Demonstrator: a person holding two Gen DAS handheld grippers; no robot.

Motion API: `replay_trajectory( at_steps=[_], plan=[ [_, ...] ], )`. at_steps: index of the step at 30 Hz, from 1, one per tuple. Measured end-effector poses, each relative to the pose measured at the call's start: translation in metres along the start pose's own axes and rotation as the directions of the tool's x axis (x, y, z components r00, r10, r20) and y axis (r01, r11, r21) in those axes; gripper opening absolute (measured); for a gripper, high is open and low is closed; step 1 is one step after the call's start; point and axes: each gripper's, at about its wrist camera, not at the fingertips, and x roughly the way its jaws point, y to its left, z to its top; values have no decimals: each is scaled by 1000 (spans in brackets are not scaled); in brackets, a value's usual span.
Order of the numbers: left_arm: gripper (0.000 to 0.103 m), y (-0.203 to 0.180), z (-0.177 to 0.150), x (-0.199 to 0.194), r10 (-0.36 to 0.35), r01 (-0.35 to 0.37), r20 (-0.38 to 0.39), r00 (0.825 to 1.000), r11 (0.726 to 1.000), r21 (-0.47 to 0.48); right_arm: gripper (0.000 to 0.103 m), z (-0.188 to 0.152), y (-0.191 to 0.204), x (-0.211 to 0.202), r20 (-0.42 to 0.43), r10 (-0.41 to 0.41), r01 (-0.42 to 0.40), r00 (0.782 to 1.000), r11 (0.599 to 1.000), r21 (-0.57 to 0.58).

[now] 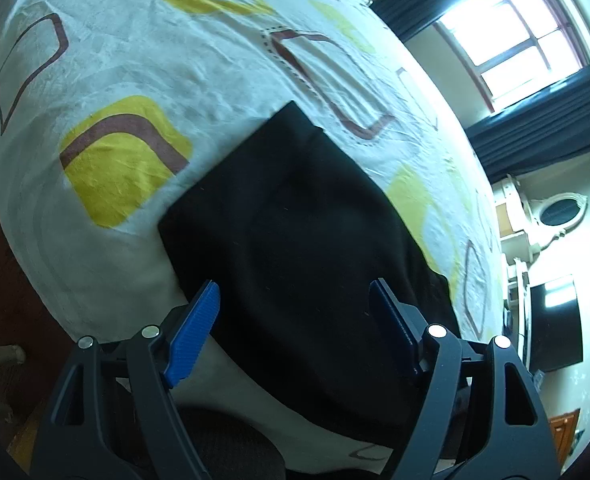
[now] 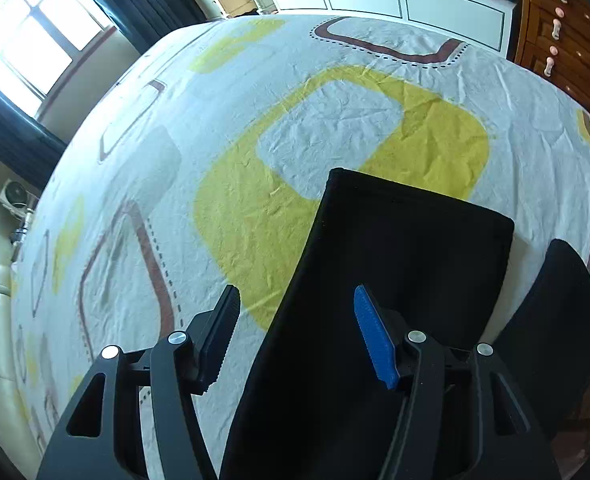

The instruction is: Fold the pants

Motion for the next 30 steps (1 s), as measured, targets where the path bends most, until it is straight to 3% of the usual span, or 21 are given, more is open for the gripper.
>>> replay_trajectory(
  at_steps=[4,7,8,9,11,14,16,18,22,30],
  plan=[
    [81,-36,-29,-13,-103,109,-53,993,986,124,69,7,10,26,-24,-129,129,991,992,-4],
    [84,-68,-58,-6,-177,205,-151,973,959,196,67,10,6,40,-53,-160,160,986,987,-7],
    [84,-79,-69,1,-200,241,-199,959,949,206,56,11,6,41,-57,-183,182,981,983,-23],
    [85,-90,-80,8,-223,276,-250,942,939,203,53,12,7,42,-57,-208,206,976,978,-44],
    [90,-110,-103,27,-266,340,-346,900,924,174,31,14,5,39,-54,-208,204,977,977,-65],
    [90,-134,-132,62,-332,397,-450,829,916,57,11,15,-12,32,-67,-134,132,989,991,-33],
    [90,-147,-151,83,-374,413,-483,792,910,-27,10,14,-28,23,-72,-57,59,996,998,15],
    [90,-160,-167,103,-403,421,-495,770,903,-80,10,11,-41,13,-58,4,-1,998,999,52],
    [90,-177,-188,127,-400,416,-463,791,907,-74,10,3,-73,-12,-23,156,-152,987,980,124],
    [90,-186,-207,133,-375,400,-382,845,916,-14,10,-24,-144,-62,84,333,-344,939,921,185]
  ],
)
